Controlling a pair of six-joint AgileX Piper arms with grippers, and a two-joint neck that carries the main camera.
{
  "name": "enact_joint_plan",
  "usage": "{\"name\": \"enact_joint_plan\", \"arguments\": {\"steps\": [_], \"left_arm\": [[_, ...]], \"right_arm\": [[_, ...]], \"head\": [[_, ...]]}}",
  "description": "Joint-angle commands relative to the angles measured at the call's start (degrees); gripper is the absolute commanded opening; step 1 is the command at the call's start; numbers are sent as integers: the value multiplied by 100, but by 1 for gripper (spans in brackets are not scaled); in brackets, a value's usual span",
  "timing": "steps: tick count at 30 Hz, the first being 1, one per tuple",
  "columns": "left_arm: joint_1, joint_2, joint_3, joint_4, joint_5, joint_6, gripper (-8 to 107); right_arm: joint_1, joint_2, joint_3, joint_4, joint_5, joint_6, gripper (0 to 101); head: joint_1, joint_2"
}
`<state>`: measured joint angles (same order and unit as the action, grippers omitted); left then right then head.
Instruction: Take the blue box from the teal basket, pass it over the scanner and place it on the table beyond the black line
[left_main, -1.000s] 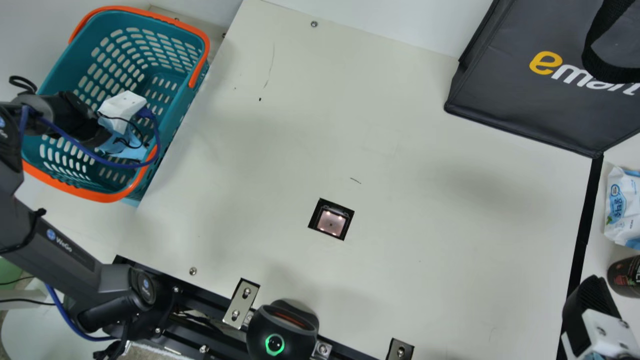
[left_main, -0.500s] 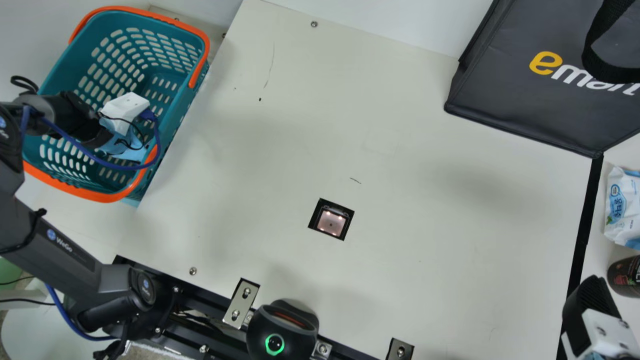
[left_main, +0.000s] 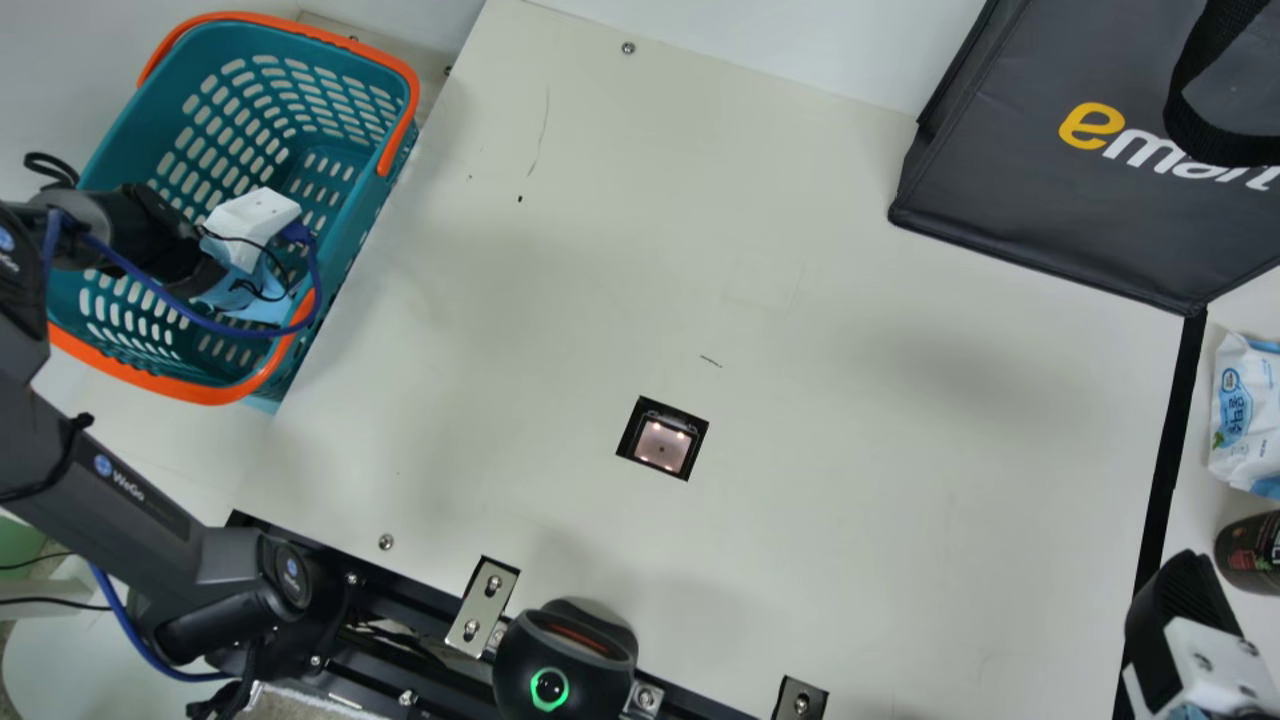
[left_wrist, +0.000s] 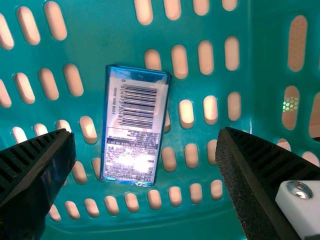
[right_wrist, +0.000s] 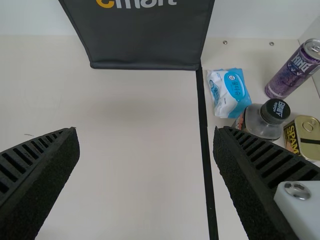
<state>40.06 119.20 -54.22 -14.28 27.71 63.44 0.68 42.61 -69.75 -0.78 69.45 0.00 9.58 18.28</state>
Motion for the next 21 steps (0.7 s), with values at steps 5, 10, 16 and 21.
{"name": "enact_joint_plan", "arguments": {"steps": [5,10,16,21], "left_arm": [[18,32,-24,26,-3,-12,77],[37,77,-45,23,-3,-1,43],[61,141,-78,-5,-20,12,3],[81,169,-120,-68,-21,17,-8]], "right_arm": [[0,0,0,0,0,0,95],[0,0,0,0,0,0,95],[0,0,0,0,0,0,95],[0,0,0,0,0,0,95]], "head": [[-166,14],[-166,14],[-166,14],[-166,14]]}}
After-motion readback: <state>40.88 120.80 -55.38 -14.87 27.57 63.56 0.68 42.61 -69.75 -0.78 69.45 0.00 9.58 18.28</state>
